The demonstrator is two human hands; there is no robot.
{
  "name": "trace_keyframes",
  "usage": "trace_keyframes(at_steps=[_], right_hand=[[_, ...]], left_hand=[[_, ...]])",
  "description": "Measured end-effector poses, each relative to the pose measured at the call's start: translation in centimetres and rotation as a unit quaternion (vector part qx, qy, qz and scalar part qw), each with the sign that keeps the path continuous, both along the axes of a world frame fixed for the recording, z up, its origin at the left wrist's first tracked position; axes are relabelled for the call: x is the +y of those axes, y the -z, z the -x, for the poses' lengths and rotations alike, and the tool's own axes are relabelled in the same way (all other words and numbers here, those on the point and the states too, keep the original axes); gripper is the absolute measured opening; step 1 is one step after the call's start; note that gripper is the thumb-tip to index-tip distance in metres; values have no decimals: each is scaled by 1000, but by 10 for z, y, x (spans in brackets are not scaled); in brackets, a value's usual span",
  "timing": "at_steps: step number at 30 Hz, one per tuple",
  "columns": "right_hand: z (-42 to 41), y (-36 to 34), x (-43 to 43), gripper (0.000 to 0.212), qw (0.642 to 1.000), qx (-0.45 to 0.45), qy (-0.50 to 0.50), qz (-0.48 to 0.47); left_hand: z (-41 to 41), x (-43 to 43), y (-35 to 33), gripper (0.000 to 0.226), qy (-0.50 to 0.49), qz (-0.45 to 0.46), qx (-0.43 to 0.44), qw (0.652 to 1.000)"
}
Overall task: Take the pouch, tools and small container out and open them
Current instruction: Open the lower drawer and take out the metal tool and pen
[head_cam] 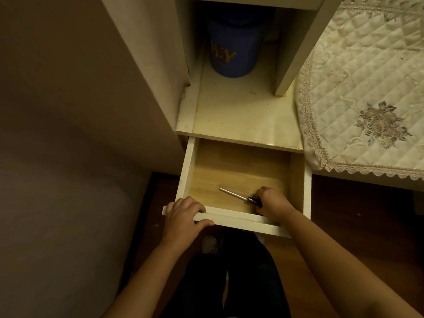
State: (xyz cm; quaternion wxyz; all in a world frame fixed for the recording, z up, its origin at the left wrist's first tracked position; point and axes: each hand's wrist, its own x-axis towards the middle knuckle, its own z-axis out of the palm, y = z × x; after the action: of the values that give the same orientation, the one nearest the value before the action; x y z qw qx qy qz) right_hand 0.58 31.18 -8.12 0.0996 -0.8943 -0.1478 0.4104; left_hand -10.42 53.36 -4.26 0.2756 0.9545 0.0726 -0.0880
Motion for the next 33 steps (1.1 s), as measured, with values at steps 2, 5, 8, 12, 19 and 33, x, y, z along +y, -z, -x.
trace_keyframes(at_steps=[2,5,8,12,19,33], right_hand=[[-1,0,0,33,1000,8,5,-1],[0,0,-1,34,1000,9,13,-4],[3,0,-3,33,999,-6,49,-17],[1,-1,-3,31,996,1,88,-32],[6,2,-6,25,965,-18,237,-112],[-1,-1,18,23,945,26,300,-124]], left_hand=[[0,-1,-2,34,-5,2,3,1000],[0,-2,-3,34,-5,1,13,1000],[1,-2,-2,34,-10,-3,15,1000],[4,-5,-2,32,-15,-8,5,1000],[6,-7,-2,32,-32,-4,-4,999],[8,-8,0,33,-33,-10,-19,999]])
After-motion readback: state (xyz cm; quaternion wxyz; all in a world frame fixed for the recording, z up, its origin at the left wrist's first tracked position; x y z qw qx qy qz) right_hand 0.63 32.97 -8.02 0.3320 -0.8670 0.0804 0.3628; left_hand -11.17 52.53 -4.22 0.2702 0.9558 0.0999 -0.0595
